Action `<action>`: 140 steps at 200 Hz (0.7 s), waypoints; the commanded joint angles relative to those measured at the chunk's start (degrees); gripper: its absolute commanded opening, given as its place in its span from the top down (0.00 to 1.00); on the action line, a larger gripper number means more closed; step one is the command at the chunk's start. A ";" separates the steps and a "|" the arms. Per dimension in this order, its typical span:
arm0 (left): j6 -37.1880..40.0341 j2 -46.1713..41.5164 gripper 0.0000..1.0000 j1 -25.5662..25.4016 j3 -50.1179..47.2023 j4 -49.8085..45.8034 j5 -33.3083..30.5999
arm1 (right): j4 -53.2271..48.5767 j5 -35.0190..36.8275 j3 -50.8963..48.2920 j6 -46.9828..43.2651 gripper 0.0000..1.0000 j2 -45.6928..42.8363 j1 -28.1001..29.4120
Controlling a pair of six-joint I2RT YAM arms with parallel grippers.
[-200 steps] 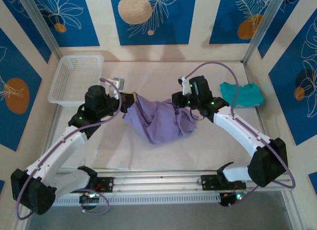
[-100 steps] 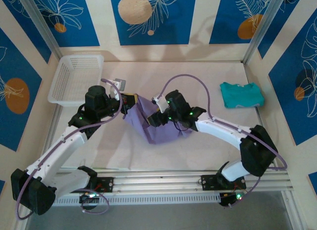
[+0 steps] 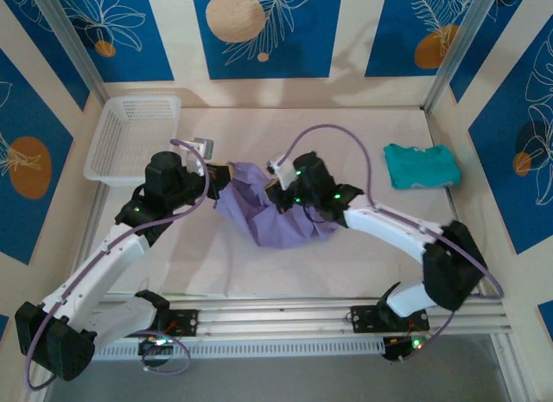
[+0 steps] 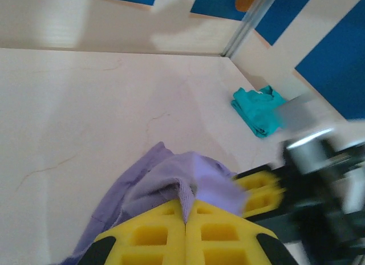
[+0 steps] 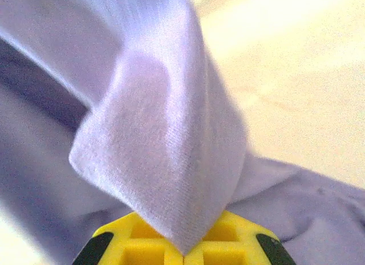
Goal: Fold the inside-out t-shirt
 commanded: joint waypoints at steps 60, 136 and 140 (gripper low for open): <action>3.41 -3.16 1.00 -0.28 8.13 2.00 -10.68 | -17.60 -28.30 16.64 3.09 1.00 -13.80 -11.96; 7.84 1.61 0.91 -2.30 3.04 -4.94 -13.22 | -9.73 -45.24 10.07 11.49 1.00 -7.46 -13.14; 7.91 1.84 0.87 -2.54 2.91 -5.49 -13.11 | -9.08 -45.20 9.64 12.15 1.00 -7.31 -13.15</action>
